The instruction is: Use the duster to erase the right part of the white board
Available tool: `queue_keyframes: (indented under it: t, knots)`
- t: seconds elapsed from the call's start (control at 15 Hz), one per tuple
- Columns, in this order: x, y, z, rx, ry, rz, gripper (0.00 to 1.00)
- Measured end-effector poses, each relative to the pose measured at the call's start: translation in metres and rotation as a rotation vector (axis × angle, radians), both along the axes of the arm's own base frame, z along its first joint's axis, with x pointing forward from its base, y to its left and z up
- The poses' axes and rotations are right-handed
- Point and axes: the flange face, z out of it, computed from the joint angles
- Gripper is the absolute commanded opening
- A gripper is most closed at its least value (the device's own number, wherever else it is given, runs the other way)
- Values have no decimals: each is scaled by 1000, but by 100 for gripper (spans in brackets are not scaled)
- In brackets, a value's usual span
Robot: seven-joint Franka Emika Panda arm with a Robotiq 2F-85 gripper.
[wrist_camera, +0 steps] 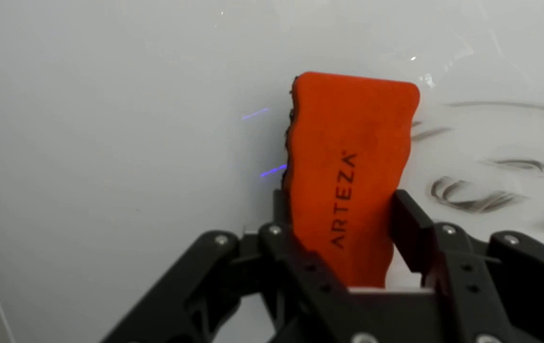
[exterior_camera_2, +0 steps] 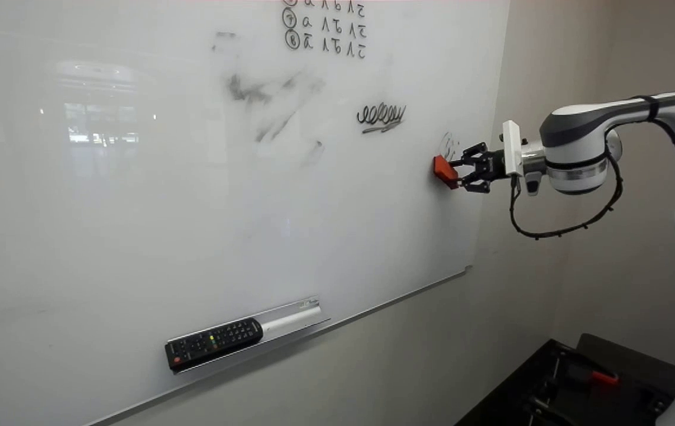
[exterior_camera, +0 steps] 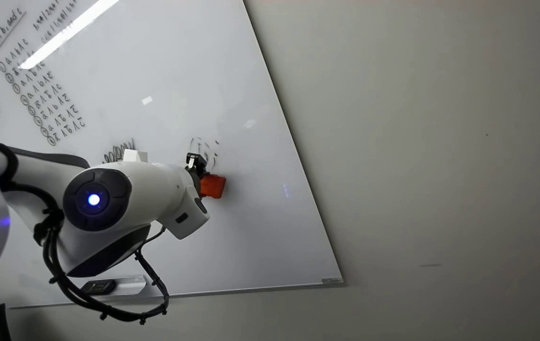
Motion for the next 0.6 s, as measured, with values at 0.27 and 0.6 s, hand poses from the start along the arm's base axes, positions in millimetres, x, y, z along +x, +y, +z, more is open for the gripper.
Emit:
queue_keyframes:
  t: [0.27,0.6]
  knots:
    - [-3,19,37,-15,-108,52,28]
    - [-25,22,107,-45,-300,60,28]
